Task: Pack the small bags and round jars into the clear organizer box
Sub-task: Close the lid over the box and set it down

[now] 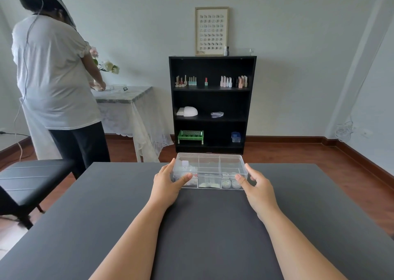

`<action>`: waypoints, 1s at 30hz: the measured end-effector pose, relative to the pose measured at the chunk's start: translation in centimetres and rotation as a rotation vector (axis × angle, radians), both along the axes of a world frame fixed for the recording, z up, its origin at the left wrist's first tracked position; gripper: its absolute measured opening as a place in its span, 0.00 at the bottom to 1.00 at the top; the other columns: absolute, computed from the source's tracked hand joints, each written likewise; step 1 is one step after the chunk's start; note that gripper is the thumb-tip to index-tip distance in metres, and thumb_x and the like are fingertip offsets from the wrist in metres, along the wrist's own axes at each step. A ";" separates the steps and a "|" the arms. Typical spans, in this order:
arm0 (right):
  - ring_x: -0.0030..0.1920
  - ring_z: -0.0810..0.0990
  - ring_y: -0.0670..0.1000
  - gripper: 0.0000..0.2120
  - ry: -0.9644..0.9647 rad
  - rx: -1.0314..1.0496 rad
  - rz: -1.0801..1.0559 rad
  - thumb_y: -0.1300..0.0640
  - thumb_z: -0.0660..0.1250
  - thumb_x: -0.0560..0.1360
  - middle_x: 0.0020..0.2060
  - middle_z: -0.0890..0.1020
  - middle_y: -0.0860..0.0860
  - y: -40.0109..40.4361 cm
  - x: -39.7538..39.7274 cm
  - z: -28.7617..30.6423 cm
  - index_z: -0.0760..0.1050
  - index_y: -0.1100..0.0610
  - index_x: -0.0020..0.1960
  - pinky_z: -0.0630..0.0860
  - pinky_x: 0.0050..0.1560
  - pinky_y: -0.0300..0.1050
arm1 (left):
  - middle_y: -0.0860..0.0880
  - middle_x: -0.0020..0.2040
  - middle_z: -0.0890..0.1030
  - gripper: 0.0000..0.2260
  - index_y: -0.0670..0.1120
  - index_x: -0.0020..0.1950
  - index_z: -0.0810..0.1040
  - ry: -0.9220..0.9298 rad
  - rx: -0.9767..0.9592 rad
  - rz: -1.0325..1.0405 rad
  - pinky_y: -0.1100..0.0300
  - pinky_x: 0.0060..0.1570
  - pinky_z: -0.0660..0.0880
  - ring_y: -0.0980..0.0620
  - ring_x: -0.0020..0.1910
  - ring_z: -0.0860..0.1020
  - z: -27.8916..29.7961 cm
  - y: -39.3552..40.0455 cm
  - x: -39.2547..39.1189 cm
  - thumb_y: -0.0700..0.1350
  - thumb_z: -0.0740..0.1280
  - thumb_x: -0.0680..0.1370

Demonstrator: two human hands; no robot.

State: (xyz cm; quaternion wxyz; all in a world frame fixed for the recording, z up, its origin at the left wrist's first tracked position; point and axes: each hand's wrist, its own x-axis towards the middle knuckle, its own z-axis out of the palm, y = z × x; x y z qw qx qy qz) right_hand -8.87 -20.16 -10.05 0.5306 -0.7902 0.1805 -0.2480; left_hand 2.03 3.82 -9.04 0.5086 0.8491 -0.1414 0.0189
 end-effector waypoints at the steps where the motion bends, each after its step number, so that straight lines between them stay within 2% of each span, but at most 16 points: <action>1: 0.71 0.66 0.49 0.28 0.002 -0.003 -0.002 0.42 0.68 0.74 0.70 0.71 0.47 0.0 0.0 0.0 0.67 0.45 0.72 0.65 0.68 0.51 | 0.52 0.73 0.66 0.43 0.56 0.76 0.59 -0.002 0.010 0.003 0.45 0.69 0.63 0.48 0.72 0.62 0.0 0.0 0.0 0.70 0.67 0.65; 13: 0.70 0.67 0.49 0.28 0.033 -0.043 -0.002 0.44 0.68 0.74 0.69 0.71 0.47 0.0 -0.1 0.1 0.67 0.47 0.72 0.66 0.68 0.52 | 0.51 0.73 0.68 0.40 0.56 0.77 0.58 -0.038 0.140 0.019 0.42 0.69 0.62 0.45 0.73 0.61 -0.3 0.1 0.0 0.69 0.66 0.69; 18: 0.69 0.68 0.49 0.28 0.041 -0.054 -0.005 0.45 0.68 0.75 0.69 0.72 0.48 0.1 -0.2 0.3 0.67 0.48 0.72 0.66 0.64 0.47 | 0.51 0.72 0.70 0.40 0.57 0.76 0.59 -0.036 0.143 0.021 0.43 0.69 0.63 0.46 0.72 0.62 -0.4 0.1 0.0 0.70 0.65 0.68; 21: 0.69 0.68 0.50 0.28 0.040 -0.057 -0.009 0.46 0.68 0.75 0.69 0.72 0.48 0.2 -0.2 0.3 0.67 0.50 0.73 0.66 0.67 0.50 | 0.51 0.71 0.70 0.40 0.57 0.77 0.58 -0.061 0.181 0.028 0.45 0.67 0.63 0.46 0.72 0.61 -0.6 0.2 0.0 0.71 0.64 0.68; 23: 0.70 0.66 0.52 0.27 0.042 -0.080 -0.013 0.47 0.67 0.76 0.69 0.71 0.49 0.3 -0.2 0.3 0.66 0.52 0.73 0.65 0.69 0.54 | 0.51 0.71 0.69 0.42 0.55 0.78 0.55 -0.100 0.267 0.038 0.46 0.66 0.63 0.45 0.71 0.60 -0.6 0.2 -0.4 0.71 0.64 0.69; 26: 0.72 0.61 0.55 0.29 0.052 -0.143 -0.036 0.48 0.65 0.77 0.72 0.68 0.52 0.7 -0.5 0.5 0.63 0.54 0.75 0.62 0.71 0.57 | 0.49 0.75 0.64 0.46 0.49 0.79 0.47 -0.132 0.495 0.078 0.47 0.68 0.60 0.43 0.73 0.58 -0.9 0.3 -1.0 0.71 0.61 0.70; 30: 0.73 0.59 0.56 0.31 0.055 -0.147 -0.057 0.46 0.65 0.76 0.72 0.66 0.49 1.3 -2.0 1.3 0.58 0.45 0.76 0.60 0.70 0.64 | 0.47 0.78 0.56 0.45 0.45 0.78 0.45 -0.122 0.695 0.074 0.48 0.72 0.52 0.45 0.76 0.52 -1.3 1.4 -2.0 0.72 0.54 0.73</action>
